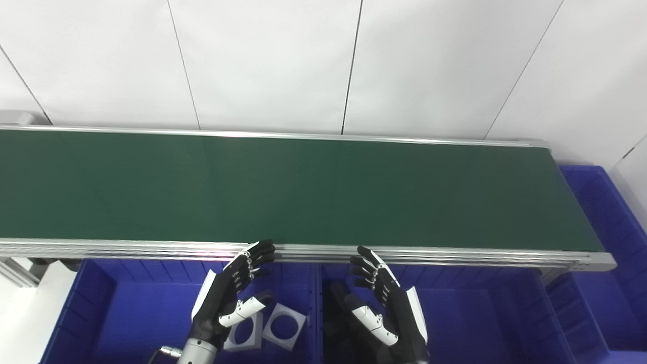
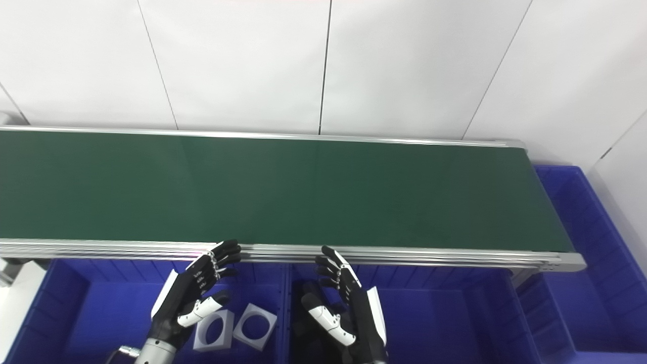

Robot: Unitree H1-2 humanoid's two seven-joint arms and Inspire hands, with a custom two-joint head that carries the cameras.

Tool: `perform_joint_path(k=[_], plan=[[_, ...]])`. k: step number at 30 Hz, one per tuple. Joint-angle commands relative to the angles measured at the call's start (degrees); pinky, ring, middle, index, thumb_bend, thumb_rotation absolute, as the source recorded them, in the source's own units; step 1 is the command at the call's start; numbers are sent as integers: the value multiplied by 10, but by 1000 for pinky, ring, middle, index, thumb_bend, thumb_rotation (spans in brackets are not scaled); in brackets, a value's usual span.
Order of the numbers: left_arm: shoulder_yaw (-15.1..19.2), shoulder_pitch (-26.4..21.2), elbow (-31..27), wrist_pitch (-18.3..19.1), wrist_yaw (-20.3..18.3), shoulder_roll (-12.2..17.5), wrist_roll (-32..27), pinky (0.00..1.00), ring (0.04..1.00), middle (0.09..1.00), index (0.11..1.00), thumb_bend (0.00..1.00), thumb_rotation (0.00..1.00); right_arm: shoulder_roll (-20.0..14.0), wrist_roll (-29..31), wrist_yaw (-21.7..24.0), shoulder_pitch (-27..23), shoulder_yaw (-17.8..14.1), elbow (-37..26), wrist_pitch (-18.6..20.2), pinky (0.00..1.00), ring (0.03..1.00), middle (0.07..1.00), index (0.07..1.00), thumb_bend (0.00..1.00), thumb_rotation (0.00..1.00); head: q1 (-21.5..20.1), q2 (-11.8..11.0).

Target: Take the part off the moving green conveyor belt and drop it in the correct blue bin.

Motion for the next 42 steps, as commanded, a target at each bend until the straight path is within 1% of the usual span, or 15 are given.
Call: perform_joint_path(k=[1, 6, 11, 20, 29, 38, 42], plan=[[-4, -16, -8, -25, -7, 4, -11, 743, 816, 834, 825, 852, 605, 3, 4, -8, -4, 0, -14, -36, 730, 783, 810, 871, 717, 626, 0, -1], [-6, -18, -6, -25, -8, 2, -13, 735, 798, 817, 819, 879, 606, 1, 3, -10, -2, -1, -15, -36, 737, 788, 810, 871, 716, 634, 1, -1], [-5, -16, -8, -24, -5, 1, -13, 736, 800, 820, 825, 907, 602, -2, 9, -12, -2, 0, -15, -35, 743, 792, 811, 867, 711, 634, 9, 0], [-6, -14, -9, -25, -7, 1, -14, 744, 810, 833, 838, 896, 589, -9, 14, -20, -1, 6, -17, -35, 741, 789, 809, 864, 704, 632, 11, -1], [-12, -10, -11, -25, -8, 0, -14, 747, 803, 814, 830, 926, 597, -15, 20, -19, -1, 8, -16, -36, 748, 793, 813, 865, 702, 633, 19, -1], [-16, 0, -23, -25, -19, 2, -23, 722, 781, 798, 824, 915, 594, -18, 24, -17, -2, 7, -17, -35, 749, 794, 813, 865, 705, 624, 25, -1], [-15, 8, -30, -25, -22, 3, -24, 736, 786, 801, 821, 912, 594, -20, 25, -17, -3, 8, -15, -35, 746, 792, 814, 866, 700, 622, 27, -1]])
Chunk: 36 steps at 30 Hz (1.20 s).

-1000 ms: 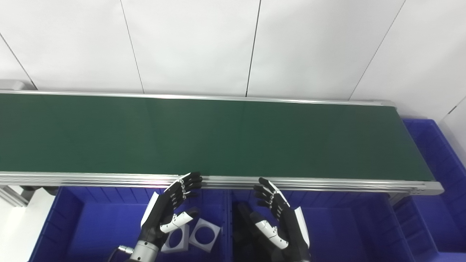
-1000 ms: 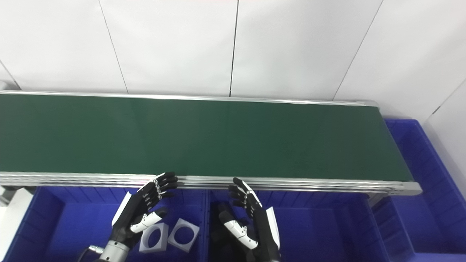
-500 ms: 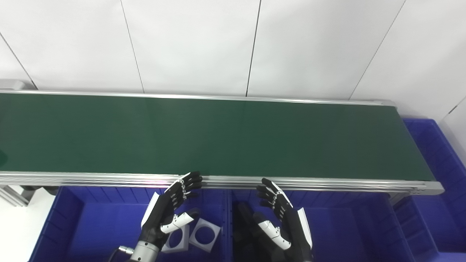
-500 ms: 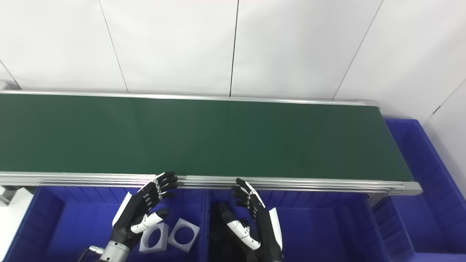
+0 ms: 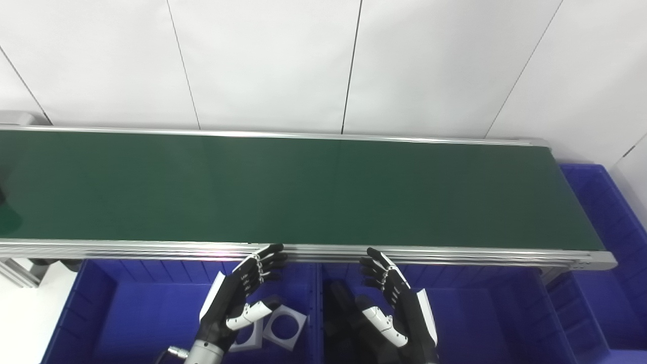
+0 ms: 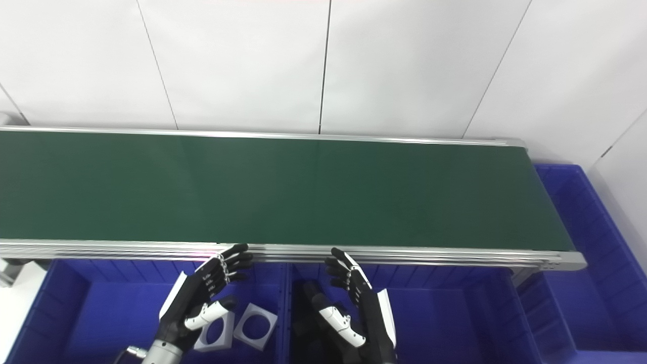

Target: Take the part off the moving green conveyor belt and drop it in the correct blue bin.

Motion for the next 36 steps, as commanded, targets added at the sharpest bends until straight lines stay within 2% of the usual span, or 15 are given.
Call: perform_joint_path(k=[1, 7, 36], plan=[[1, -1, -21, -25, -3, 2, -11, 738, 787, 804, 819, 914, 590, 0, 4, -1, -5, 2, -14, -35, 748, 792, 813, 865, 705, 621, 2, 0], [3, 7, -24, -25, -7, 4, -12, 764, 802, 819, 819, 921, 577, -2, 6, -1, -5, 2, -16, -35, 748, 791, 812, 861, 707, 615, 5, 0], [3, 4, -20, -25, 4, 3, 4, 768, 810, 830, 832, 936, 563, -7, 16, 5, -3, 3, -20, -35, 745, 787, 810, 864, 703, 605, 11, 0]])
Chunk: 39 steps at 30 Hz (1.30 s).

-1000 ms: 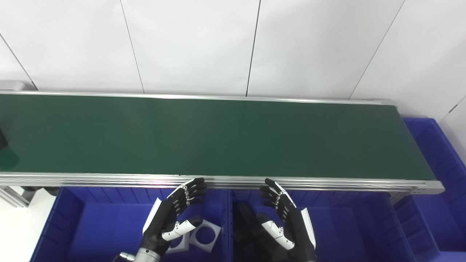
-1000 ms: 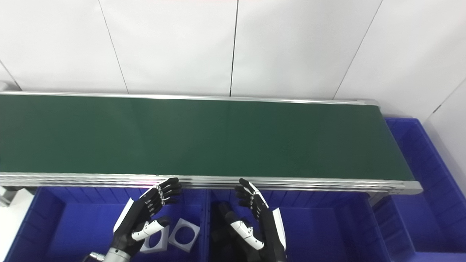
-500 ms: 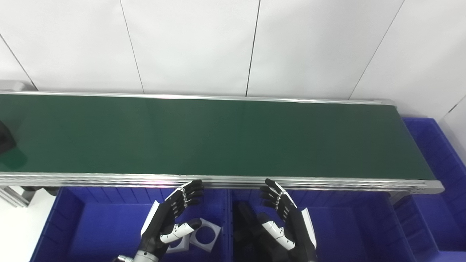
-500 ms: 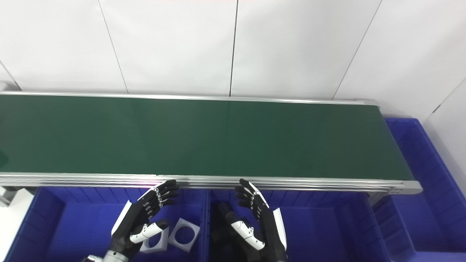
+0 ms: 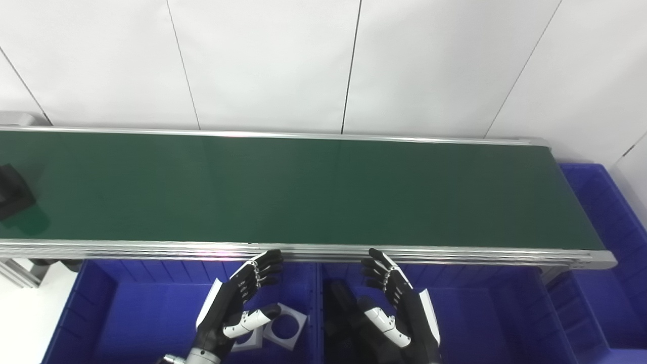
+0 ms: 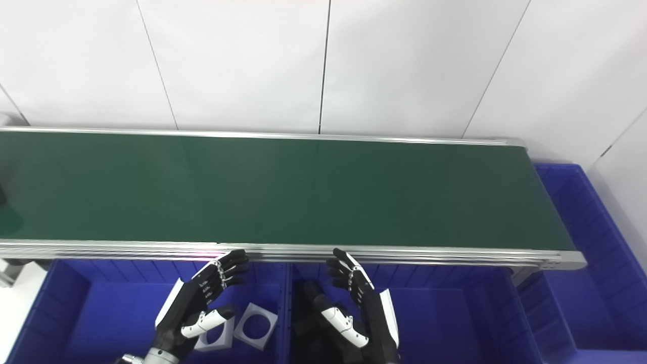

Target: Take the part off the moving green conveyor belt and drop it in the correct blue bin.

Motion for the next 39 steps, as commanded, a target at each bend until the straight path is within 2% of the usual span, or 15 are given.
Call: perform_joint_path(k=[1, 14, 23, 27, 28, 29, 30, 32, 33, 39], plan=[[0, -8, -11, -25, 6, 1, 2, 765, 807, 827, 831, 936, 562, 1, 2, 0, -3, 0, -19, -35, 744, 786, 809, 864, 705, 606, 1, 0], [-3, -10, -10, -25, 2, 0, -6, 766, 801, 813, 826, 936, 525, -1, 4, 1, -3, -1, -20, -35, 745, 788, 811, 864, 705, 601, 11, -1], [-6, -11, -2, -25, -2, -6, -7, 755, 786, 806, 818, 929, 488, -9, 16, 5, -2, -2, -18, -35, 749, 791, 816, 869, 690, 609, 66, -17], [-8, -10, 3, -25, 2, -10, -4, 752, 791, 811, 816, 940, 474, -13, 28, 10, -2, -3, -15, -35, 749, 792, 814, 869, 679, 595, 97, -35], [-8, -10, 6, -25, 2, -12, -5, 751, 793, 813, 815, 945, 469, -16, 27, 10, -2, -3, -14, -35, 749, 793, 815, 870, 675, 594, 122, -46], [-9, -10, 8, -25, 2, -13, -6, 749, 799, 819, 812, 957, 452, -18, 27, 9, -2, -3, -14, -35, 751, 797, 821, 876, 666, 604, 122, -46], [-9, -11, 12, -25, 2, -15, -6, 749, 799, 819, 812, 958, 451, -21, 28, 10, -2, -3, -13, -35, 751, 797, 822, 876, 665, 605, 157, -64], [-12, -14, 20, -25, 0, -17, -5, 741, 801, 825, 812, 949, 431, -26, 39, 17, -2, -6, -9, -35, 769, 815, 834, 888, 655, 612, 180, -78], [-14, -15, 24, -25, 1, -18, -3, 741, 803, 828, 812, 951, 423, -28, 45, 20, -3, -8, -4, -35, 777, 820, 836, 890, 656, 618, 208, -96], [-21, -25, 47, -25, 12, -26, 11, 714, 788, 818, 794, 950, 374, -33, 59, 33, -9, -22, 17, -35, 785, 824, 831, 899, 673, 667, 256, -129]])
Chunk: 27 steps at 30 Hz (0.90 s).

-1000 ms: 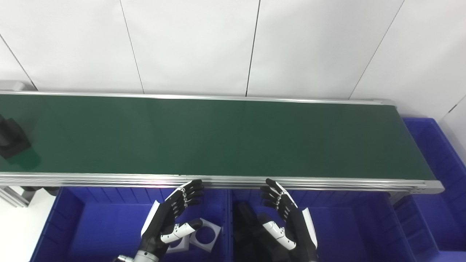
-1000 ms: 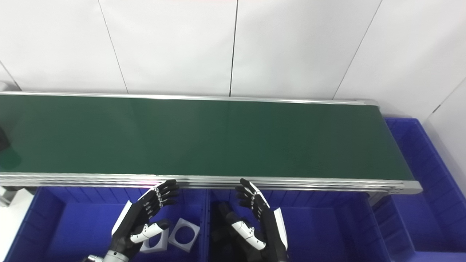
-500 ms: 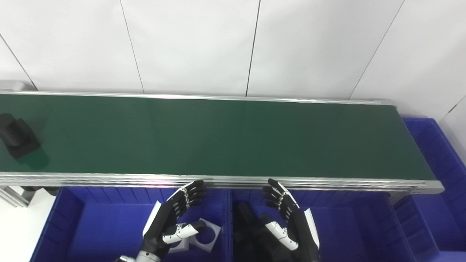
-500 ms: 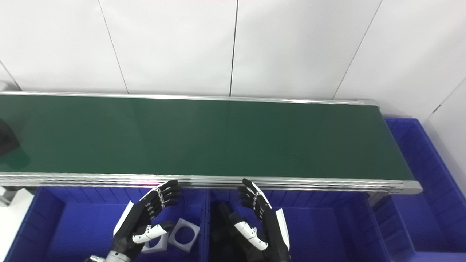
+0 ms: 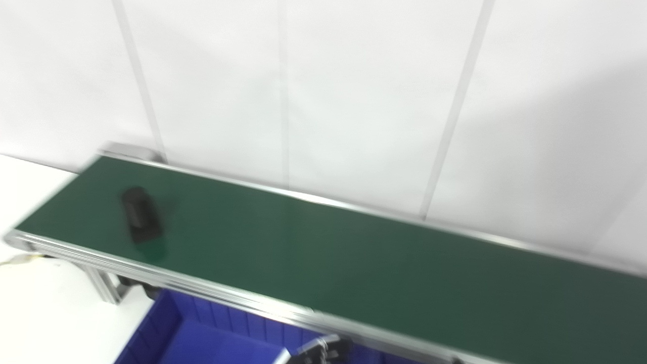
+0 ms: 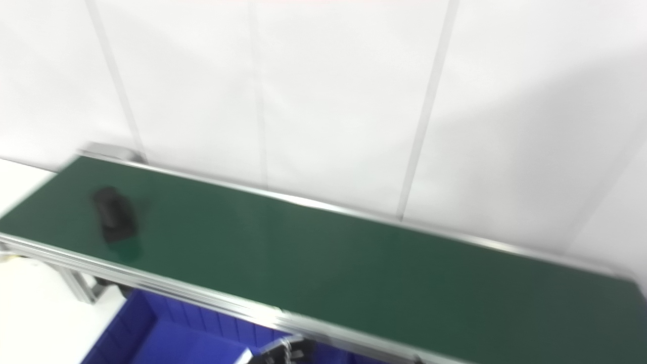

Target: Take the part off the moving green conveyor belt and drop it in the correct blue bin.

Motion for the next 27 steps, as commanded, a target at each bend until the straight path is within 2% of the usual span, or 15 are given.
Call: perform_joint_path(k=[1, 8, 19, 27], plan=[[-7, -16, -2, -23, 10, -6, 12, 705, 784, 817, 793, 952, 367, 0, 4, 8, -9, -6, -5, -34, 797, 834, 837, 907, 663, 679, 10, -6], [-10, -24, 18, -23, 16, -10, 13, 703, 776, 804, 787, 981, 344, 0, 10, 20, -12, -14, 4, -34, 862, 871, 868, 948, 560, 687, 18, -17], [-15, -31, 31, -23, 23, -14, 12, 706, 775, 805, 785, 994, 332, 2, 16, 34, -13, -29, 0, -34, 864, 879, 867, 950, 467, 650, 24, -15], [-27, -38, 41, -23, 48, -19, 28, 699, 765, 800, 777, 1000, 331, 0, 11, 37, 4, -40, -84, -29, 839, 866, 866, 934, 470, 593, 39, -17]])
